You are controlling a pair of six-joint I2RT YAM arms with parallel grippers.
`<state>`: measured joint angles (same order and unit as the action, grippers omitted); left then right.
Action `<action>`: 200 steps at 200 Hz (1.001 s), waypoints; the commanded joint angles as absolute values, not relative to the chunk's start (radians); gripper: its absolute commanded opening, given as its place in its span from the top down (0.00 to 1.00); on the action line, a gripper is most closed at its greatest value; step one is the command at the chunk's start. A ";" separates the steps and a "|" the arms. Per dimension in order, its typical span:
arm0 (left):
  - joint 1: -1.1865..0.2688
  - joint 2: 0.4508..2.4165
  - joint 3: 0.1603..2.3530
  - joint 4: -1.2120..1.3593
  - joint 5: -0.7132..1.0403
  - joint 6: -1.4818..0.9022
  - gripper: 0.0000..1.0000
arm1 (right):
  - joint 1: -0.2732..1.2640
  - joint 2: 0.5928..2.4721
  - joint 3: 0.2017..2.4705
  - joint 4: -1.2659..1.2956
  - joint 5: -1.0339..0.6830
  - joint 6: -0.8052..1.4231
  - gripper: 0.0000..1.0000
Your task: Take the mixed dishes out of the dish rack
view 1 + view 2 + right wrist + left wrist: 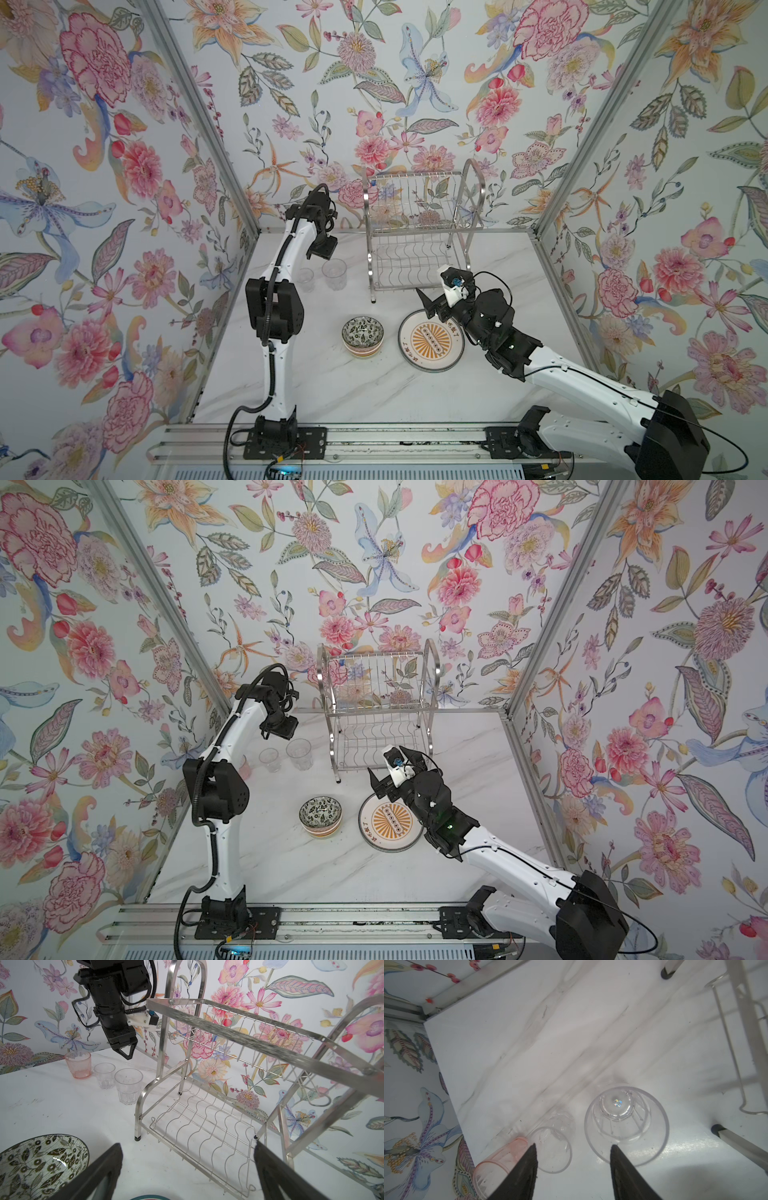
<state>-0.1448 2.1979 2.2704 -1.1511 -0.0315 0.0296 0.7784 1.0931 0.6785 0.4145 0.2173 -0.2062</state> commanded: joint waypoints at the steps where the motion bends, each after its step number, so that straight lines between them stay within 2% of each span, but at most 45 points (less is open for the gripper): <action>1: -0.150 2.086 2.302 -1.155 -0.022 0.004 0.33 | 0.783 1.069 0.660 0.442 0.278 -0.221 0.01; 13: -0.163 2.044 2.283 -1.132 -0.012 0.001 0.29 | 0.781 1.060 0.660 0.447 0.288 -0.230 0.01; 33: -0.199 1.943 2.204 -1.052 -0.044 -0.001 0.27 | 0.768 1.041 0.671 0.430 0.297 -0.302 0.01; 65: -0.210 1.724 1.925 -0.830 -0.065 -0.032 0.17 | 0.712 0.995 0.686 0.389 0.348 -0.386 0.01; 83: -0.210 1.585 1.718 -0.666 -0.038 -0.024 0.10 | 0.654 0.949 0.681 0.370 0.337 -0.311 0.01; 105: -0.210 1.390 1.440 -0.447 -0.005 -0.005 0.01 | 0.504 0.888 0.655 0.360 0.241 -0.138 0.01; 135: -0.210 1.189 1.101 -0.180 -0.036 -0.019 0.01 | 0.393 0.861 0.628 0.345 0.215 -0.038 0.01; 163: -0.210 1.013 0.816 0.073 -0.084 -0.051 0.01 | 0.320 0.862 0.605 0.356 0.278 0.005 0.01; 200: -0.210 0.863 0.487 0.422 -0.176 -0.037 0.01 | 0.183 0.853 0.577 0.345 0.345 0.187 0.01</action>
<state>-0.2142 0.9199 0.6178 0.1005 -0.0883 -0.0330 0.2485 0.8639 0.5964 0.3511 0.2817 0.0296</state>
